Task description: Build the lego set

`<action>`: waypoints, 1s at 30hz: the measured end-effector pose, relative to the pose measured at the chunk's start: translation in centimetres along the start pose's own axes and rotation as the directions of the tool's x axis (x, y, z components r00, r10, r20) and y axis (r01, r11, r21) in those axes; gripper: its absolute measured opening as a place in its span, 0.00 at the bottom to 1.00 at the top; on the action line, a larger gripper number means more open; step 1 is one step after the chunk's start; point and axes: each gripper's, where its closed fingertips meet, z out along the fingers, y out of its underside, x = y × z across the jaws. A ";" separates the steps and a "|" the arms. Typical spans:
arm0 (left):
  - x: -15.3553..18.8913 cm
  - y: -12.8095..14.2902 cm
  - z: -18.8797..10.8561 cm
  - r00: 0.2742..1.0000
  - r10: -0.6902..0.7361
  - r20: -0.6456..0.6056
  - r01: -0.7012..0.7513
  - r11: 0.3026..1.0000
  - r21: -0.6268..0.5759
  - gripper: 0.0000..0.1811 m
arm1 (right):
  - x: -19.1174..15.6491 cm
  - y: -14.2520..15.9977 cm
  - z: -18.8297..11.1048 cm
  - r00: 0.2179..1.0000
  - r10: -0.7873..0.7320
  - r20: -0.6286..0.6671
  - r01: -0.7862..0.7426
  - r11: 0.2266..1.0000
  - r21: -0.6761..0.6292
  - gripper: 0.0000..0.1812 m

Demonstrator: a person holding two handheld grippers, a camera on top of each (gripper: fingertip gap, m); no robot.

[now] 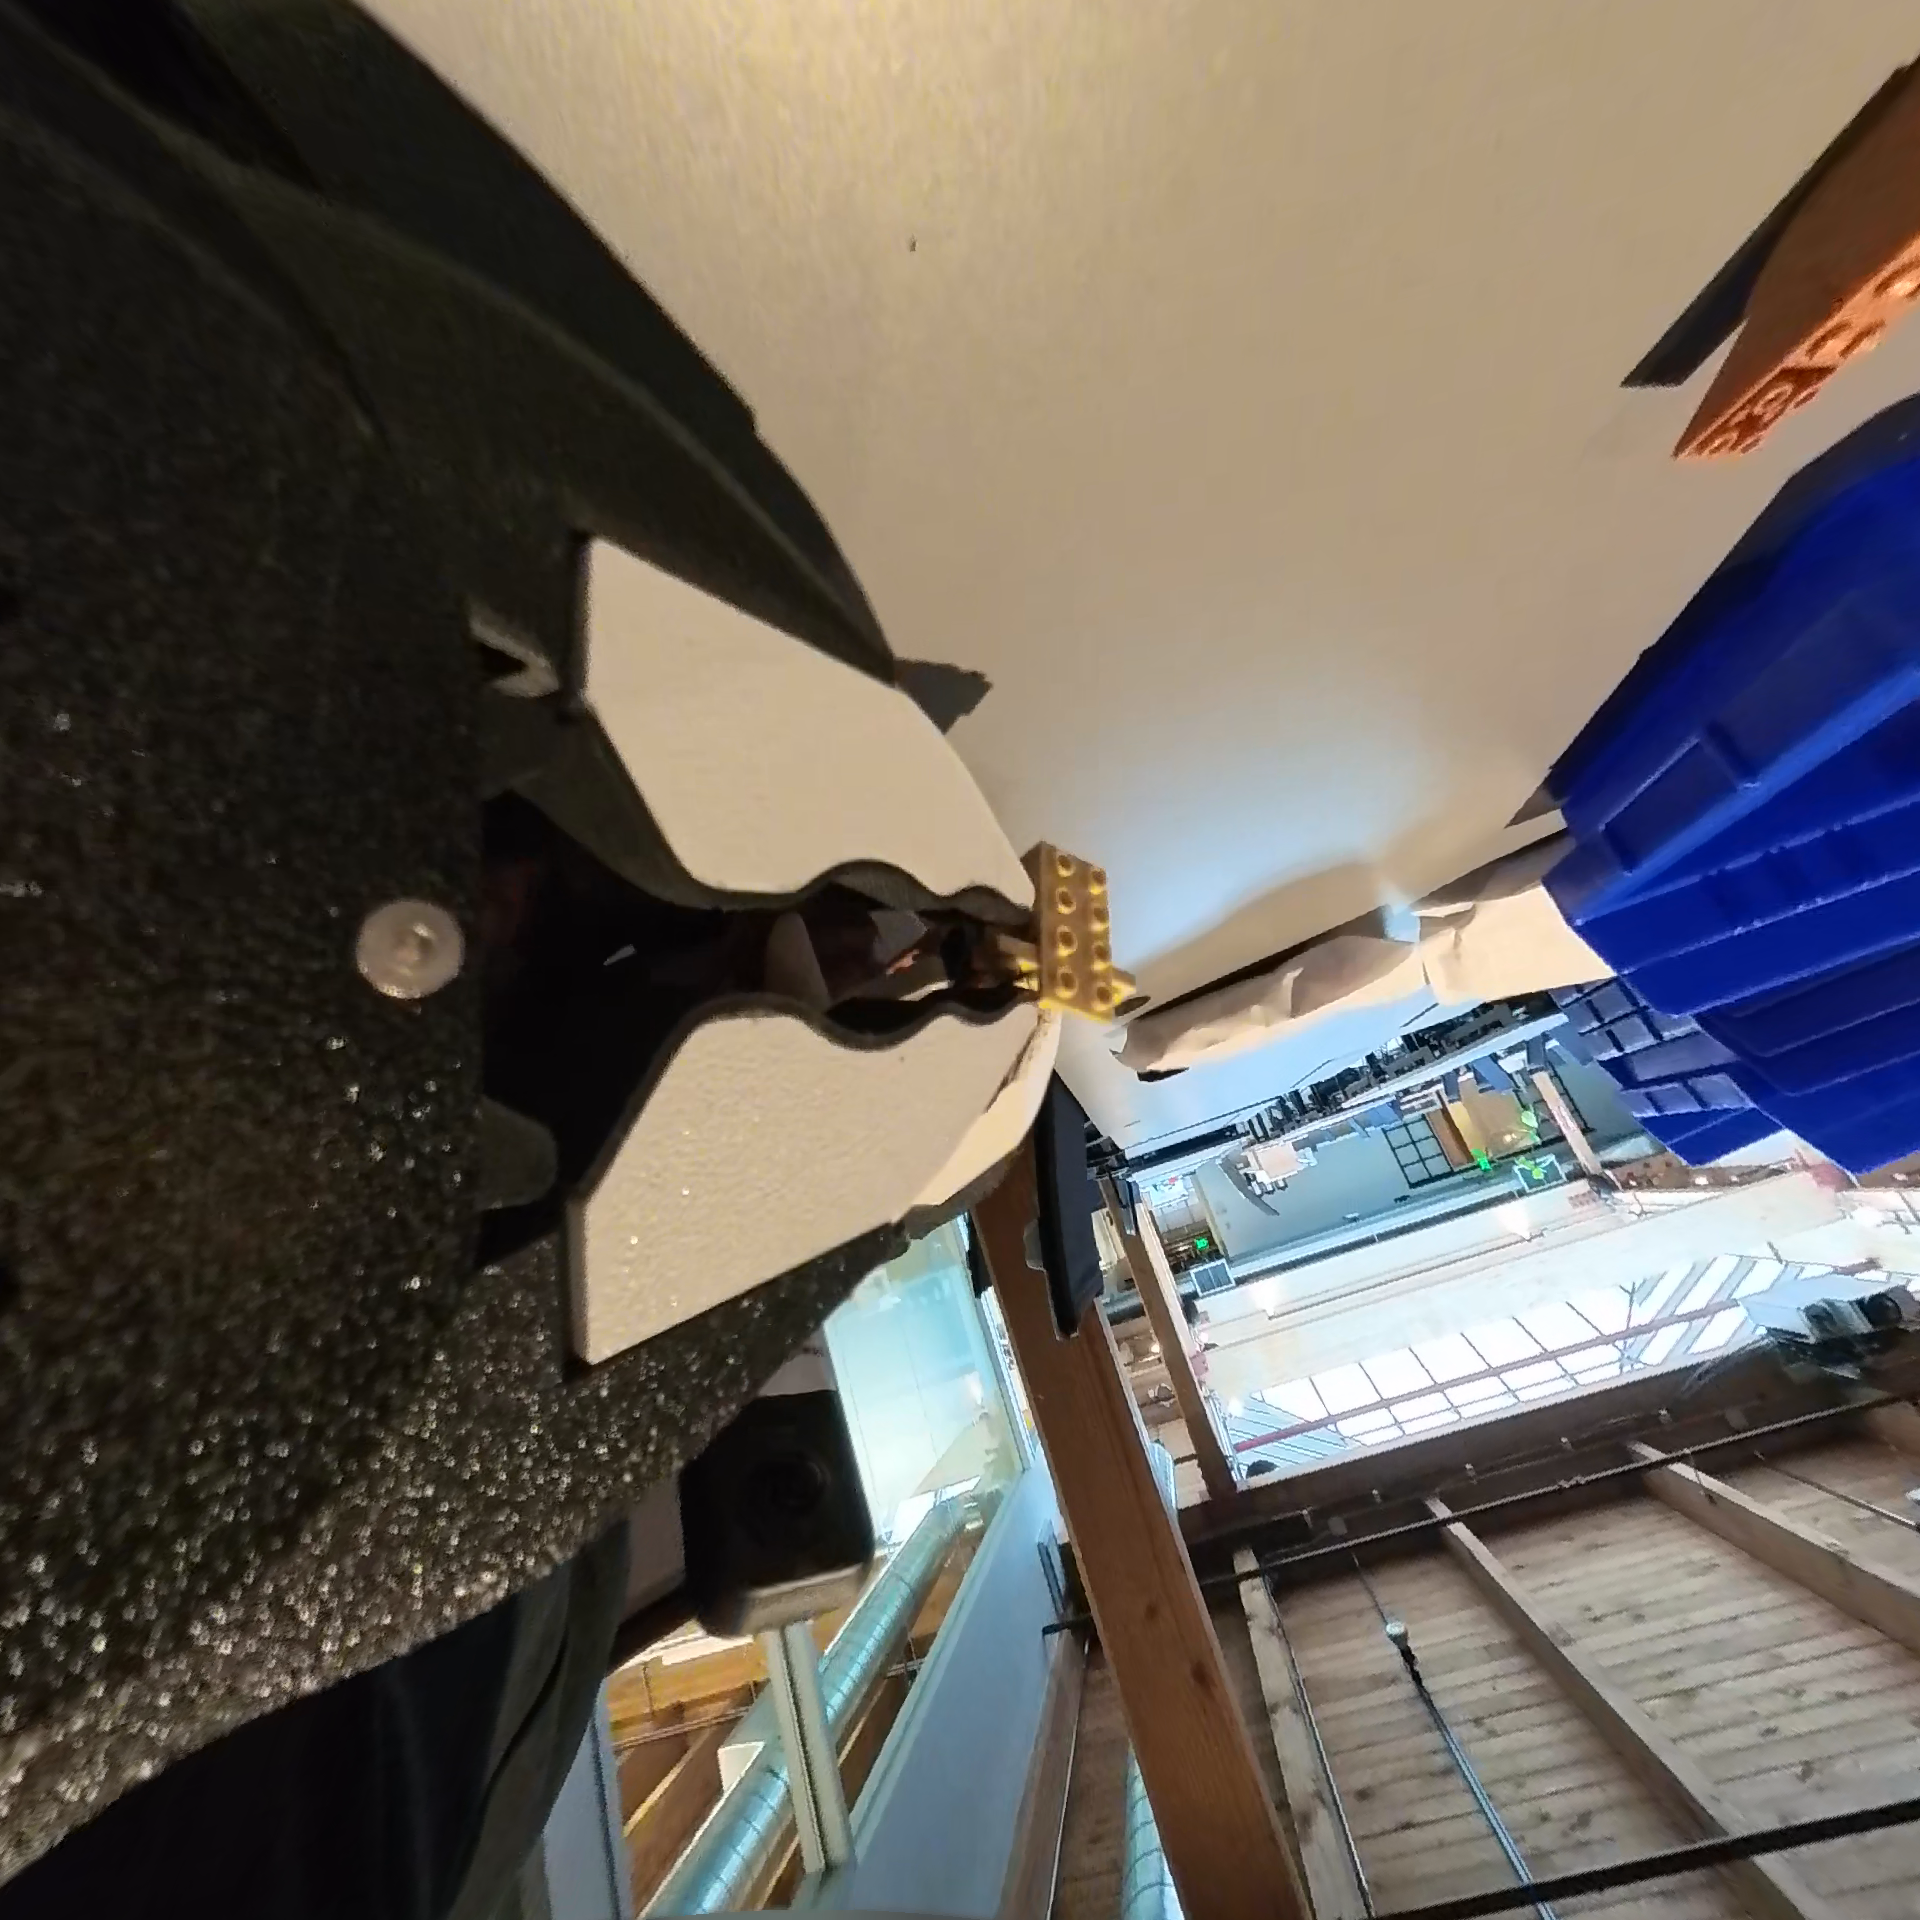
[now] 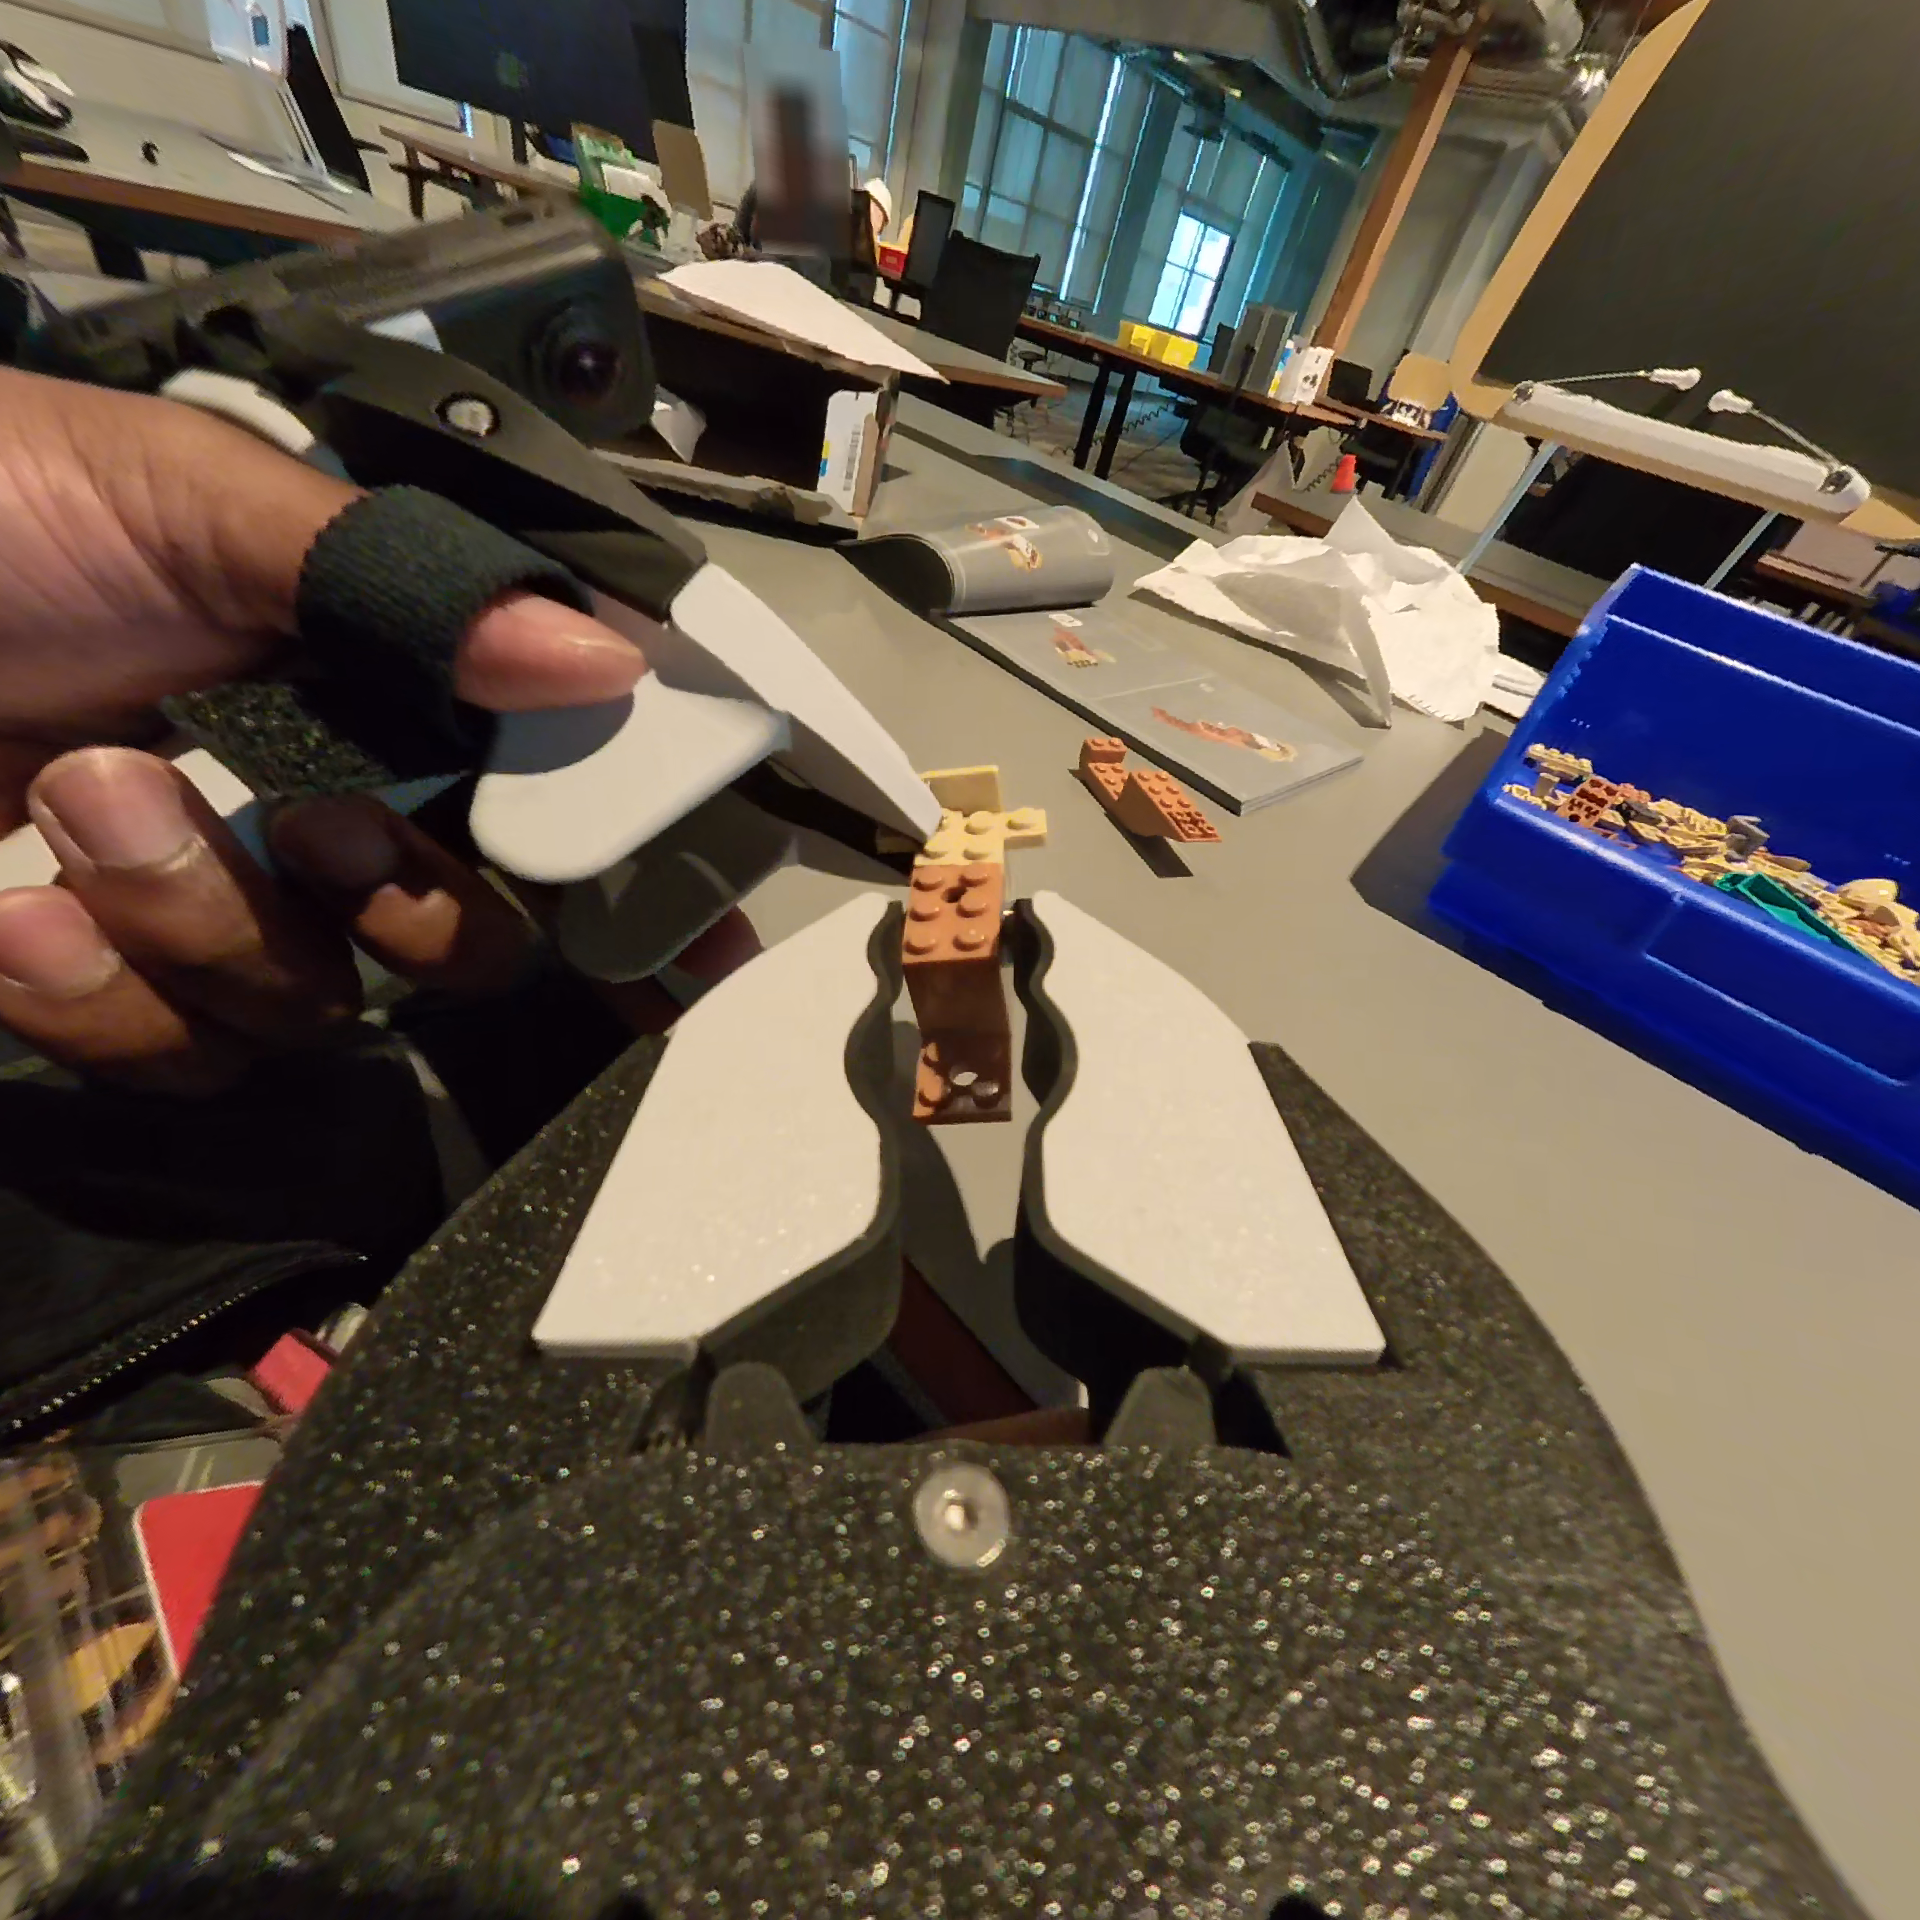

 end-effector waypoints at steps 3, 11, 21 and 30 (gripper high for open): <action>0.2 0.0 0.0 0.999 -0.030 -0.030 0.031 1.000 0.006 0.07 | 0.1 -0.2 -0.1 1.000 0.025 0.007 -0.025 0.999 0.020 0.11; 1.6 -0.1 -0.1 0.991 -0.037 -0.128 0.038 0.999 0.006 0.10 | 0.2 -1.7 -0.8 1.000 0.003 -0.010 -0.002 0.994 0.113 0.11; 2.5 -0.2 -0.2 0.980 -0.028 -0.198 0.033 0.999 0.024 0.12 | 0.2 -2.6 -1.3 1.000 -0.007 -0.030 0.012 0.988 0.152 0.11; 2.2 -0.2 0.0 0.985 -0.058 -0.165 0.062 0.998 0.017 0.13 | 0.4 -2.3 -1.2 0.998 0.064 -0.008 -0.062 0.988 0.144 0.11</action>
